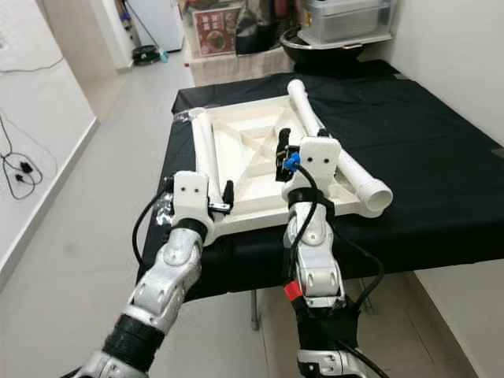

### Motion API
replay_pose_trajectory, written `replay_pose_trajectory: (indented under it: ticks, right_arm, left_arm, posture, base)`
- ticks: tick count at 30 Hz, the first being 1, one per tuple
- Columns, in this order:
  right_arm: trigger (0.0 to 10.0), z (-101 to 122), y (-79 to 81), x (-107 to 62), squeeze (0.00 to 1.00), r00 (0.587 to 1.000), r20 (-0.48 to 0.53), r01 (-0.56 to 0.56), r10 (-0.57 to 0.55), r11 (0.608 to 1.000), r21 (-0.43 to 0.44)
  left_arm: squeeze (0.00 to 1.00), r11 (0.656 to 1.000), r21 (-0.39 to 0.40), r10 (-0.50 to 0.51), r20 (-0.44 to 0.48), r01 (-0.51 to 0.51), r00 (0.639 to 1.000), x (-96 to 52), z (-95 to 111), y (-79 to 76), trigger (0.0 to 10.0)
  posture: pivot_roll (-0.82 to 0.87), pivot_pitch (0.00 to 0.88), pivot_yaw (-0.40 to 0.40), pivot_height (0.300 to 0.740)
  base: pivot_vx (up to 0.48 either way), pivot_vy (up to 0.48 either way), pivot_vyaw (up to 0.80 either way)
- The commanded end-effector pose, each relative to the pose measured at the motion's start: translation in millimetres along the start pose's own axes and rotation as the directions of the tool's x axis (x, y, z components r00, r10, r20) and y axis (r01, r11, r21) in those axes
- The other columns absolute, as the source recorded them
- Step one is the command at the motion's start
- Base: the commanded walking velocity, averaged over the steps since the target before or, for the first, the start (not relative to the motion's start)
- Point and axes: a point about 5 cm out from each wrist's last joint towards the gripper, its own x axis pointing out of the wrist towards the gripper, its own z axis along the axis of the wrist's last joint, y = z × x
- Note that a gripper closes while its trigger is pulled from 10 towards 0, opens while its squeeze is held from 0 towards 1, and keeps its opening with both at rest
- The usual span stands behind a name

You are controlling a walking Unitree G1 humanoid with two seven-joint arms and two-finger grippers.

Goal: Building children table

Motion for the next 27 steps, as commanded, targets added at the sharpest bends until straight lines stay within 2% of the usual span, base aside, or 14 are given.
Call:
replay_pose_trajectory:
  ticks: [1, 7, 10, 11, 12, 15, 16, 18, 19, 20, 21, 22, 23, 27]
  right_arm:
    - [10.0, -6, -1.3, -1.5, 0.00, 1.000, -0.013, -0.002, 0.002, 1.000, -0.006]
    - [10.0, -7, -3.3, -0.3, 0.00, 1.000, -0.012, -0.003, 0.003, 1.000, -0.010]
    - [10.0, -6, -3.6, 3.3, 0.00, 0.999, -0.025, -0.030, 0.030, 0.999, 0.025]
    - [10.0, -6, -3.6, 3.9, 0.00, 0.999, -0.028, -0.036, 0.037, 0.999, 0.031]
    - [10.0, -3, -2.9, 3.6, 0.00, 0.998, -0.027, -0.052, 0.053, 0.998, 0.048]
    - [10.0, -1, -2.5, 3.2, 0.00, 0.998, -0.024, -0.061, 0.063, 0.996, 0.058]
    - [10.0, 3, 1.3, -1.2, 0.00, 0.993, -0.013, -0.119, 0.120, 0.992, 0.039]
    - [10.0, 3, 1.3, -1.2, 0.00, 0.993, -0.013, -0.119, 0.120, 0.992, 0.039]
    - [10.0, 3, 2.6, -3.3, 0.00, 0.990, -0.010, -0.139, 0.139, 0.990, 0.027]
    - [10.0, 3, 2.6, -3.3, 0.00, 0.990, -0.010, -0.139, 0.139, 0.990, 0.027]
    - [10.0, 3, 2.7, -4.8, 0.00, 0.989, -0.006, -0.145, 0.146, 0.989, 0.020]
    - [10.0, 3, 2.7, -4.8, 0.00, 0.989, -0.006, -0.145, 0.146, 0.989, 0.020]
    - [10.0, 4, 0.2, -4.7, 0.00, 0.991, -0.004, -0.133, 0.133, 0.991, 0.017]
    - [10.0, 5, -2.9, -2.7, 0.00, 0.993, -0.010, -0.115, 0.115, 0.993, 0.017]
  left_arm:
    - [0.00, 0.979, -0.199, -0.067, -0.056, 0.055, 0.996, -11.6, 7, -47.5, 10.0]
    - [0.00, 0.978, -0.189, -0.102, -0.040, 0.093, 0.994, -12.8, 14, -45.5, 10.0]
    - [0.00, 0.988, -0.070, -0.132, 0.089, 0.138, 0.987, -6.4, 36, -19.4, 10.0]
    - [0.00, 0.988, -0.045, -0.142, 0.105, 0.147, 0.984, -5.8, 39, -16.4, 10.0]
    - [0.00, 0.991, 0.020, -0.133, 0.129, 0.132, 0.983, -4.6, 41, 0.6, 10.0]
    - [0.00, 0.991, 0.063, -0.123, 0.141, 0.115, 0.982, -4.8, 43, 12.7, 10.0]
    - [0.00, 0.988, 0.142, -0.079, 0.153, 0.057, 0.985, -9.0, 44, 50.6, 10.0]
    - [0.00, 0.988, 0.142, -0.079, 0.153, 0.057, 0.985, -9.0, 44, 50.6, 10.0]
    - [0.00, 0.985, 0.168, -0.062, 0.148, 0.036, 0.987, -11.3, 44, 62.2, 10.0]
    - [0.00, 0.985, 0.168, -0.062, 0.148, 0.036, 0.987, -11.3, 44, 62.2, 10.0]
    - [0.00, 0.979, 0.204, -0.037, 0.139, 0.008, 0.990, -13.9, 42, 74.7, 10.0]
    - [0.00, 0.979, 0.204, -0.037, 0.139, 0.008, 0.990, -13.9, 42, 74.7, 10.0]
    - [0.00, 0.967, 0.251, 0.001, 0.120, -0.031, 0.993, -18.5, 38, 89.6, 10.0]
    - [0.00, 0.961, 0.274, 0.012, 0.103, -0.041, 0.995, -22.4, 35, 97.2, 10.0]
  posture:
    - [0.03, 0.017, 0.087, 0.740]
    - [0.04, 0.013, 0.087, 0.740]
    - [0.05, 0.010, 0.068, 0.740]
    - [0.05, 0.010, 0.068, 0.740]
    - [0.05, 0.010, 0.056, 0.740]
    - [0.05, 0.010, 0.056, 0.740]
    - [0.06, 0.006, 0.039, 0.740]
    - [0.06, 0.006, 0.039, 0.740]
    - [0.06, 0.006, 0.039, 0.740]
    - [0.06, 0.006, 0.039, 0.740]
    - [0.06, 0.003, 0.034, 0.740]
    - [0.06, 0.003, 0.034, 0.740]
    - [0.05, 0.000, 0.029, 0.740]
    - [0.05, 0.000, 0.025, 0.740]
  base:
    - [0.000, 0.000, 0.00]
    - [0.000, 0.000, 0.00]
    - [0.000, 0.000, 0.00]
    - [0.000, 0.000, 0.00]
    - [0.000, 0.000, 0.00]
    - [0.000, 0.000, 0.00]
    - [0.000, 0.000, 0.00]
    - [0.000, 0.000, 0.00]
    - [0.000, 0.000, 0.00]
    - [0.000, 0.000, 0.00]
    - [0.000, 0.000, 0.80]
    - [0.000, 0.000, 0.80]
    - [0.000, 0.000, 0.80]
    - [0.000, 0.000, 0.80]
